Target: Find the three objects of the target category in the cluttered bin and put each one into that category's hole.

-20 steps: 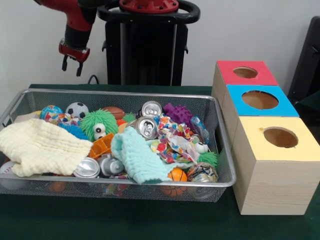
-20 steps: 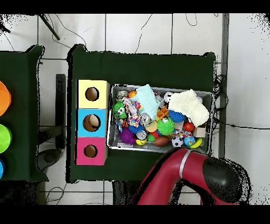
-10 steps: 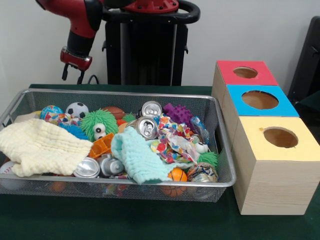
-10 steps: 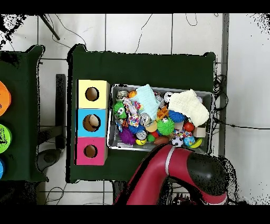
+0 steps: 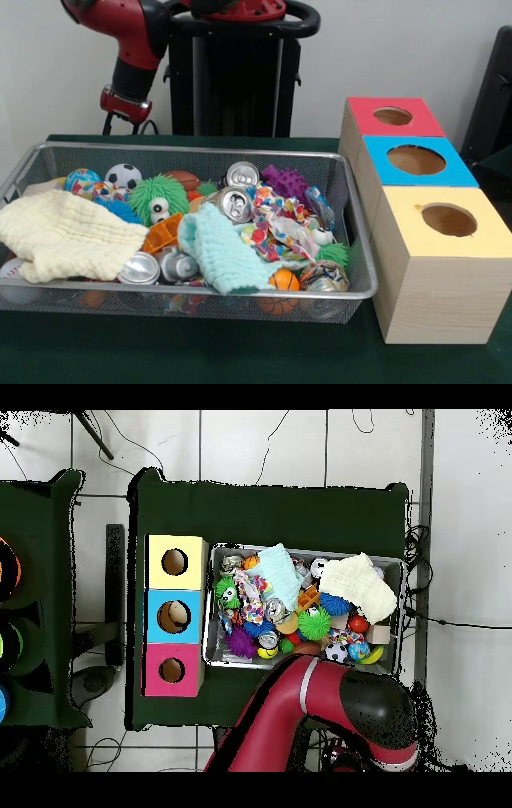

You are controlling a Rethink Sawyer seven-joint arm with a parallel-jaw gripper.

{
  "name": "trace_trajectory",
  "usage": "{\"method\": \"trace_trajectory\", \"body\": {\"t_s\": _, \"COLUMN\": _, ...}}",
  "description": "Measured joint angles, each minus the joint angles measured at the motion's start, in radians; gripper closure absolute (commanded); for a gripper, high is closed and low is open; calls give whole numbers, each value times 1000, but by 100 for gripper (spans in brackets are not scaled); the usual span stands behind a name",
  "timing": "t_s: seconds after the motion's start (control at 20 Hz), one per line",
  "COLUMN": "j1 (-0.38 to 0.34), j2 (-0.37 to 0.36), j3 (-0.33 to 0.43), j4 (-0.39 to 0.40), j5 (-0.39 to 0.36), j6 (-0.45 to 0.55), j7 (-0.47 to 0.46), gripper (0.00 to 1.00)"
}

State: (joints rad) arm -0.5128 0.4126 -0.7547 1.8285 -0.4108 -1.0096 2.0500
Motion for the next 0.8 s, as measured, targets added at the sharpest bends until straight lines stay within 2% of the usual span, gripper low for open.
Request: {"method": "trace_trajectory", "body": {"t_s": 0.8, "j1": 23, "j2": -61, "j3": 85, "j4": 39, "j5": 84, "j6": -38, "j7": 0, "gripper": 0}}
